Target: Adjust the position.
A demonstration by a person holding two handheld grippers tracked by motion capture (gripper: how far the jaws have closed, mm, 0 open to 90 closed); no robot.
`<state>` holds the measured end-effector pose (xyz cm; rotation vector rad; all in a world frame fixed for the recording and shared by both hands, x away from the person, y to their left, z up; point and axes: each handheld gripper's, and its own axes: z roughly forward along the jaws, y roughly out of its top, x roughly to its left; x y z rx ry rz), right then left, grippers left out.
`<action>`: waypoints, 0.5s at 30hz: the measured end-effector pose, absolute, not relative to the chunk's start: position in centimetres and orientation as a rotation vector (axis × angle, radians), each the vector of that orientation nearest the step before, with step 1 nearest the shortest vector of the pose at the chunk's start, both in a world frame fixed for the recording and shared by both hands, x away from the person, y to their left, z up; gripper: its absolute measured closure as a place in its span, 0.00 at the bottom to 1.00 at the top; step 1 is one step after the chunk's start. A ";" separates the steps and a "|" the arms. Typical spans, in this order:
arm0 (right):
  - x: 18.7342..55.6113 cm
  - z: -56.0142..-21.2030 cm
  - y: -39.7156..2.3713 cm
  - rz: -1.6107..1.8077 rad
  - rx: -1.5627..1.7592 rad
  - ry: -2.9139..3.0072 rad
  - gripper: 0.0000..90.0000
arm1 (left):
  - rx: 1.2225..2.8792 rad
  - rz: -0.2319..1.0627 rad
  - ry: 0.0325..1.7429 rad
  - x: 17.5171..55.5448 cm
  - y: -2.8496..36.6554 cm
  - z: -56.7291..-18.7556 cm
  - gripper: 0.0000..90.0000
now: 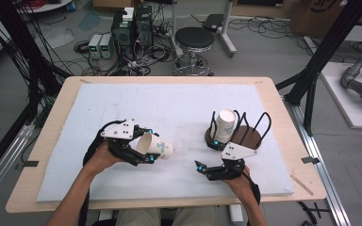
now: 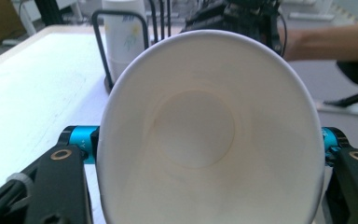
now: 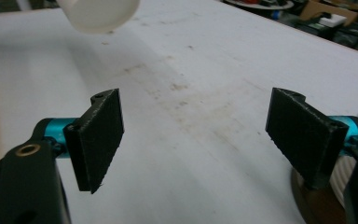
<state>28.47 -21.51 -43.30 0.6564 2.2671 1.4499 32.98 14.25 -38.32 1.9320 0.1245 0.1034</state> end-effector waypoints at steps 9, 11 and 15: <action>28.4 -44.0 -22.3 1.383 0.753 2.228 0.22 | 2.026 0.109 0.119 33.4 14.0 -37.5 0.35; 28.4 -44.1 -22.5 1.365 0.769 2.222 0.22 | 2.053 0.108 0.118 33.6 13.9 -37.3 0.35; 28.4 -44.3 -22.9 1.344 0.802 2.209 0.22 | 2.120 0.119 0.113 33.8 13.6 -36.7 0.35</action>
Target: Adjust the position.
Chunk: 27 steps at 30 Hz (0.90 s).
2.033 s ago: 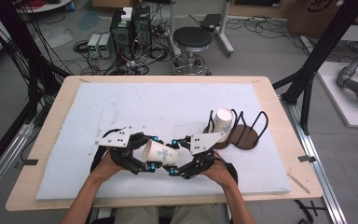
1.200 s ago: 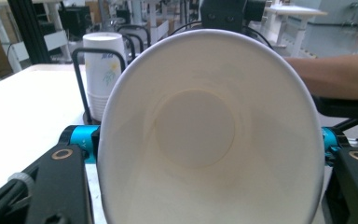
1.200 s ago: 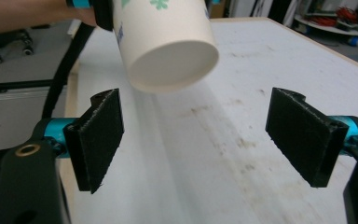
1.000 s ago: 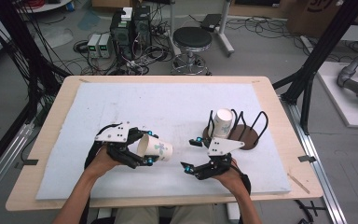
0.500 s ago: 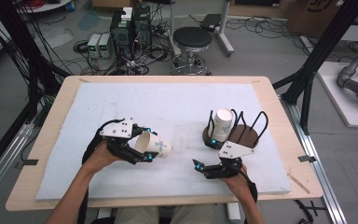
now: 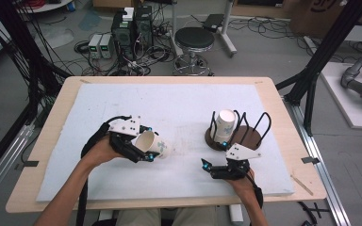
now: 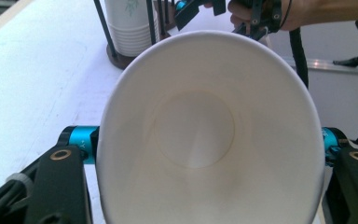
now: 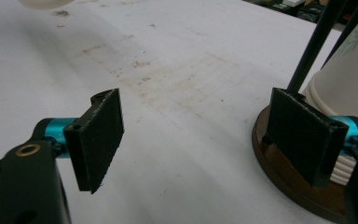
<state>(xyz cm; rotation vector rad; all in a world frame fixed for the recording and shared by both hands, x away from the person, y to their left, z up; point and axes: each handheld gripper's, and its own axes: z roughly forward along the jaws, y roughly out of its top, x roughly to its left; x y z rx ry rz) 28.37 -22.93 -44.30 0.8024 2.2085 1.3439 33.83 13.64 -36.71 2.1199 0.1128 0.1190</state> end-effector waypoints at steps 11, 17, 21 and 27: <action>28.5 -45.0 -23.3 1.305 0.878 2.175 0.22 | 2.258 0.128 0.116 34.6 12.9 -36.5 0.35; 28.4 -45.0 -23.3 1.302 0.885 2.169 0.22 | 2.358 0.117 0.113 35.1 12.5 -36.6 0.35; 28.4 -45.0 -23.3 1.307 0.889 2.165 0.22 | 2.417 0.112 0.115 35.4 12.3 -36.5 0.35; 28.4 -45.1 -23.3 1.307 0.889 2.169 0.22 | 2.474 0.113 0.121 35.8 12.1 -35.8 0.35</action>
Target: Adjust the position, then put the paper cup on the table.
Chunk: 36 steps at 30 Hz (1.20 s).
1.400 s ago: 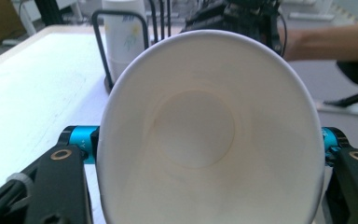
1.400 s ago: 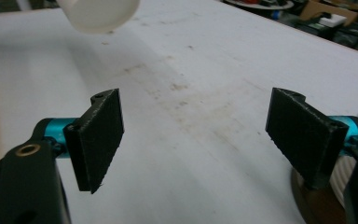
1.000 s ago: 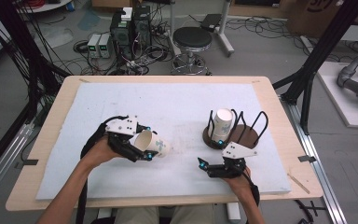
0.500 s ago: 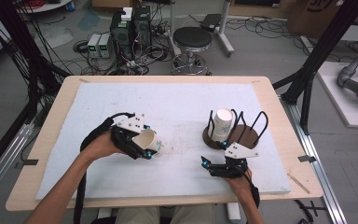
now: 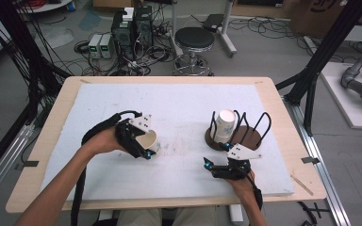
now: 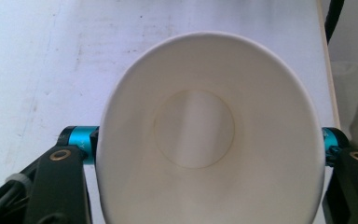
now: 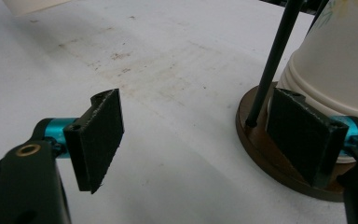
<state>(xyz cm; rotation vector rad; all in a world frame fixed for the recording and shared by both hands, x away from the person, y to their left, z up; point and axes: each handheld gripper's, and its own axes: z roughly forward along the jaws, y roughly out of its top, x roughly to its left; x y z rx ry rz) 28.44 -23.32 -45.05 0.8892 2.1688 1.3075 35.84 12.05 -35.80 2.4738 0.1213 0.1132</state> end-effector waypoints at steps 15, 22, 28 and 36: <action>28.5 -45.1 -23.3 1.310 0.892 2.175 0.22 | 2.498 0.121 0.127 36.2 11.7 -35.4 0.35; 28.5 -45.1 -23.4 1.311 0.893 2.175 0.22 | 2.488 0.123 0.124 36.3 11.7 -35.4 0.35; 28.5 -45.1 -23.3 1.306 0.892 2.179 0.22 | 2.485 0.130 0.128 36.3 11.9 -35.2 0.35; 28.5 -45.1 -23.3 1.304 0.896 2.180 0.22 | 2.486 0.140 0.125 36.4 11.7 -34.8 0.35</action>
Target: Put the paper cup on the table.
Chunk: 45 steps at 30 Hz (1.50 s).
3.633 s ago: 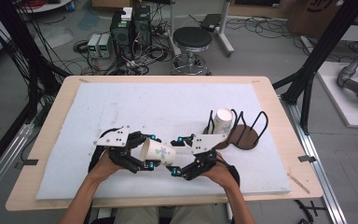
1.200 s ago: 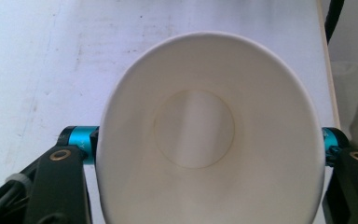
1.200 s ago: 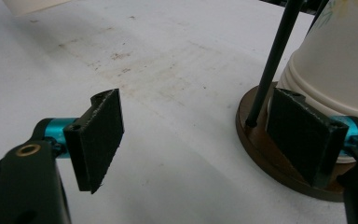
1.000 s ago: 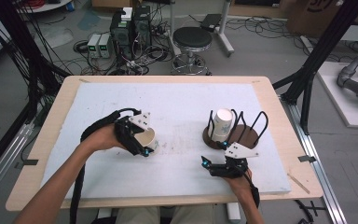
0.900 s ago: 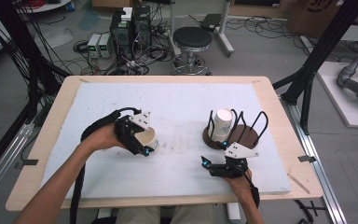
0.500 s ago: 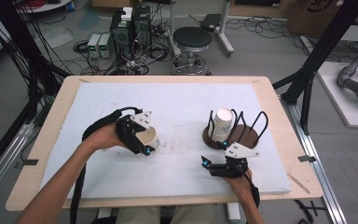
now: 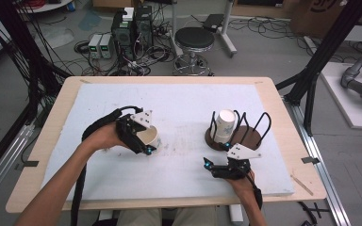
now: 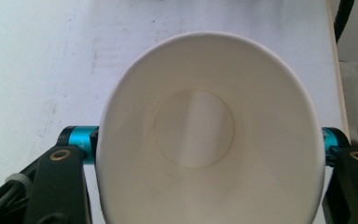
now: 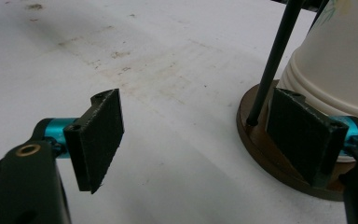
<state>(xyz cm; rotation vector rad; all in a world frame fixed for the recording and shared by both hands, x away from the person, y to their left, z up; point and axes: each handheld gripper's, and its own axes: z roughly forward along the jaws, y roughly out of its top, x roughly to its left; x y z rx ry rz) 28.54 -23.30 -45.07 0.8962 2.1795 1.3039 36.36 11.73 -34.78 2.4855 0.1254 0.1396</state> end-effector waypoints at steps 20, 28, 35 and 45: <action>28.5 -45.1 -23.3 1.309 0.892 2.178 0.22 | 2.542 0.123 0.116 36.9 10.4 -35.5 0.35; 28.5 -45.1 -23.3 1.309 0.894 2.177 0.22 | 2.611 0.111 0.124 37.5 9.4 -36.4 0.35; 28.5 -45.1 -23.3 1.305 0.893 2.176 0.22 | 2.671 0.118 0.124 37.7 8.9 -37.0 0.34; 28.5 -45.1 -23.3 1.307 0.893 2.177 0.22 | 2.708 0.103 0.133 38.2 8.2 -37.9 0.34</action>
